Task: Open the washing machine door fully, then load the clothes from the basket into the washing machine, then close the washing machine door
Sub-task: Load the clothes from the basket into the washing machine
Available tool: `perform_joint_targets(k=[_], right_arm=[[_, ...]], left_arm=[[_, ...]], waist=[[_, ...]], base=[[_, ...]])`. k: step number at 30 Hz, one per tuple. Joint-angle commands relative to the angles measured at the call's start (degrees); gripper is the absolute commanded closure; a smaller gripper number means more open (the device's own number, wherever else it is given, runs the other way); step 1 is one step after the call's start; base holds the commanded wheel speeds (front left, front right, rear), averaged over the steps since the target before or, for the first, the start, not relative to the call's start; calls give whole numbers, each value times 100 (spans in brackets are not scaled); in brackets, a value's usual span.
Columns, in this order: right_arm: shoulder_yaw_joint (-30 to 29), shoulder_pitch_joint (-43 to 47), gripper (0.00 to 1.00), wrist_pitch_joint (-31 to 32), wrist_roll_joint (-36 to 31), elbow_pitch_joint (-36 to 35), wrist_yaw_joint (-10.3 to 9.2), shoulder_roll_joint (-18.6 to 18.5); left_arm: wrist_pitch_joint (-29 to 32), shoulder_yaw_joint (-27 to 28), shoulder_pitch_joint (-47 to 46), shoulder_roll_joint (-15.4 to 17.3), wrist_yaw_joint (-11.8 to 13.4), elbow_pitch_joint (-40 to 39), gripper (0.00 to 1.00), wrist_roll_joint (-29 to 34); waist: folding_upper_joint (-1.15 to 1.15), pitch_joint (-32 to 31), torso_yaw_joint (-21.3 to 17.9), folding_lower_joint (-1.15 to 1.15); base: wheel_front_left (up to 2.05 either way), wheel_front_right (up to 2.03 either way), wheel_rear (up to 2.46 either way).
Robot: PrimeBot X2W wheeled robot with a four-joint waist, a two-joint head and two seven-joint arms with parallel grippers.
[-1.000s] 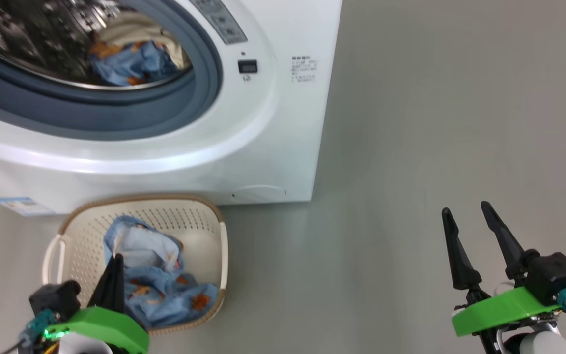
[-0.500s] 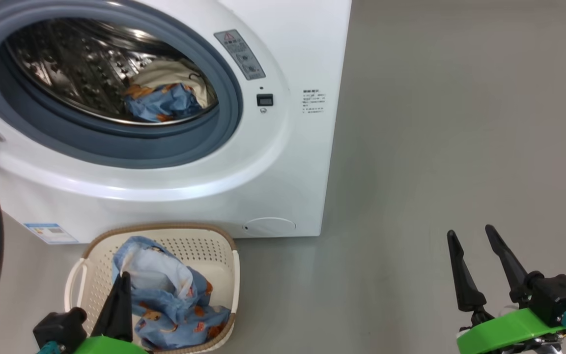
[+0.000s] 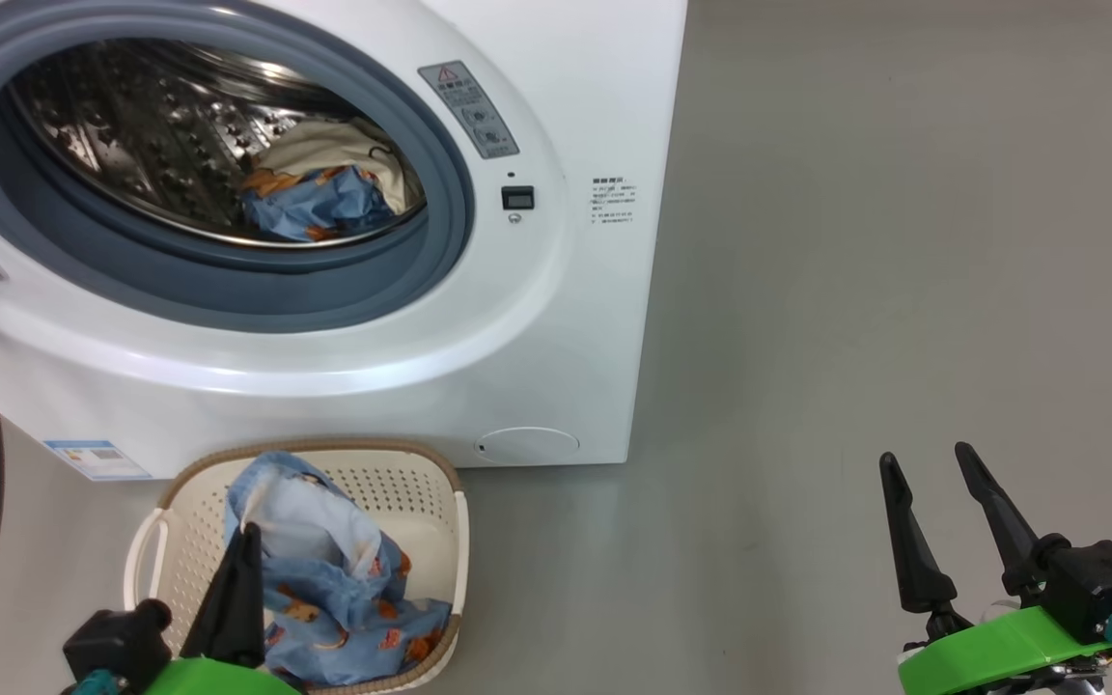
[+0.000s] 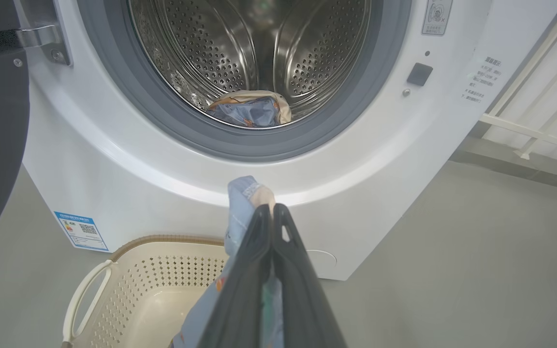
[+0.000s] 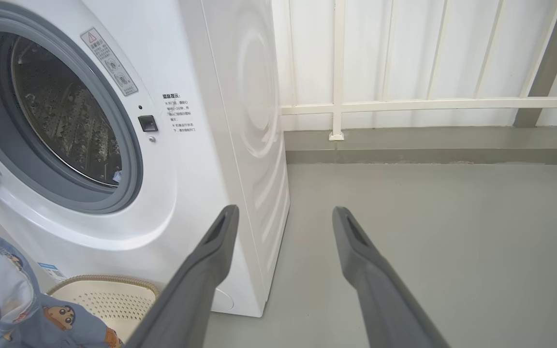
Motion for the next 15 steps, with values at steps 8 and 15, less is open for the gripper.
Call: perform_joint_targets(k=[8, 15], right_arm=[[77, -51, 0, -36, 22, -224, 51, -27], [84, -188, 0, -5, -5, -320, 51, -68]], left_arm=[[-60, 399, -473, 207, -14, -496, 100, -94], [-59, 765, -1344, 357, 1, -501, 100, -99]], waist=[[0, 426, -39, 0], [0, 963, -111, 0]], base=[[0, 0, 0], [0, 0, 0]])
